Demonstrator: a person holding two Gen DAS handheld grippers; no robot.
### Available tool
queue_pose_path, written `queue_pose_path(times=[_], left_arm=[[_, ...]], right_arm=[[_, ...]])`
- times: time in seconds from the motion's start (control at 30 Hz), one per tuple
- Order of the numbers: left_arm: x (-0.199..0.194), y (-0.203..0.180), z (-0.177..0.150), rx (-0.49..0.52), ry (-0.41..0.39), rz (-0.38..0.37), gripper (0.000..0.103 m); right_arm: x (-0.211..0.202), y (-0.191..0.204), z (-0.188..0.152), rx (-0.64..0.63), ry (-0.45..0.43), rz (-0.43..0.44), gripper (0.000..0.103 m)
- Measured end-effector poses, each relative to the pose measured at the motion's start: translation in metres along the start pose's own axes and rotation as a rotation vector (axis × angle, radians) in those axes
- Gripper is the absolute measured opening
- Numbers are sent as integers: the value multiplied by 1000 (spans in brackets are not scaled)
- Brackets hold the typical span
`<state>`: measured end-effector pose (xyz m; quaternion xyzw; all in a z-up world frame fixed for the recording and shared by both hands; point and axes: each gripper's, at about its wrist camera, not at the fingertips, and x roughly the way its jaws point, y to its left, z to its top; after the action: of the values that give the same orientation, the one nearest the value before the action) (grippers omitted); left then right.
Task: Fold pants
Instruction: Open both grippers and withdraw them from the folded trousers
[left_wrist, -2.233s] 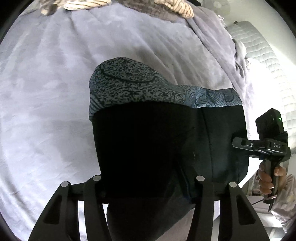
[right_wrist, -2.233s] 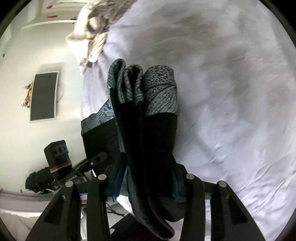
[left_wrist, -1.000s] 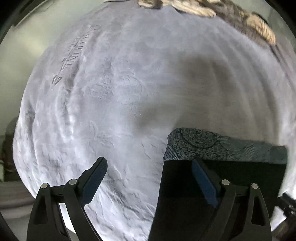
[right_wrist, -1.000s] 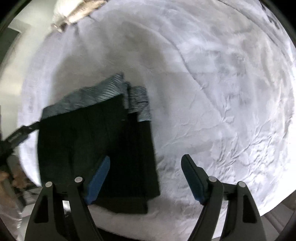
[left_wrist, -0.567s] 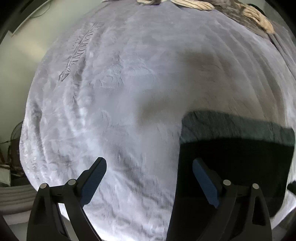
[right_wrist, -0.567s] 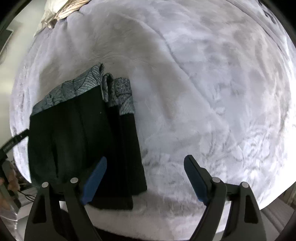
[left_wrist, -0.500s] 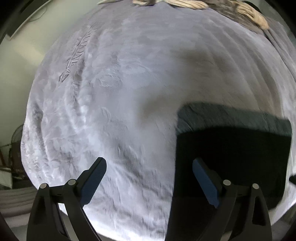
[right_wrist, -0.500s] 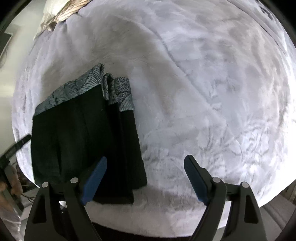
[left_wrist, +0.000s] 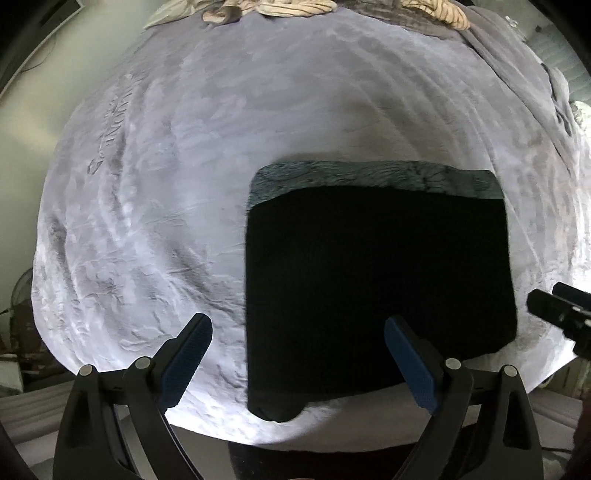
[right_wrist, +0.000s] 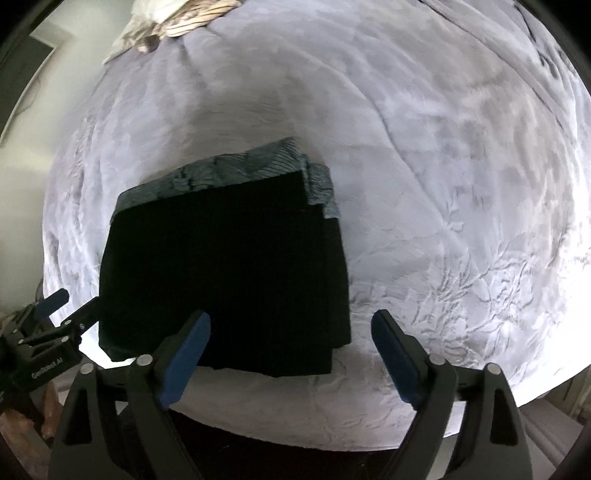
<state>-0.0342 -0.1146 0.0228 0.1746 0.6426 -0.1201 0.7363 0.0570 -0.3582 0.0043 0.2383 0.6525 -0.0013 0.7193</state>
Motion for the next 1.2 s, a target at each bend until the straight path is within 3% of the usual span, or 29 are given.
queue_pose_path(times=[0.17, 0.2, 0.47, 1.2], left_arm=[[-4, -11, 0, 35, -1, 5, 96], [-4, -11, 0, 39, -1, 8, 103], [-6, -15, 1, 57, -11, 28, 103], [-14, -17, 2, 67, -35, 77, 103]], right_arm=[[-2, 26, 2, -36, -24, -48, 97], [0, 31, 4, -39, -25, -55, 97], [-8, 30, 3, -38, -47, -97, 103], [-16, 38, -2, -54, -67, -120, 103]])
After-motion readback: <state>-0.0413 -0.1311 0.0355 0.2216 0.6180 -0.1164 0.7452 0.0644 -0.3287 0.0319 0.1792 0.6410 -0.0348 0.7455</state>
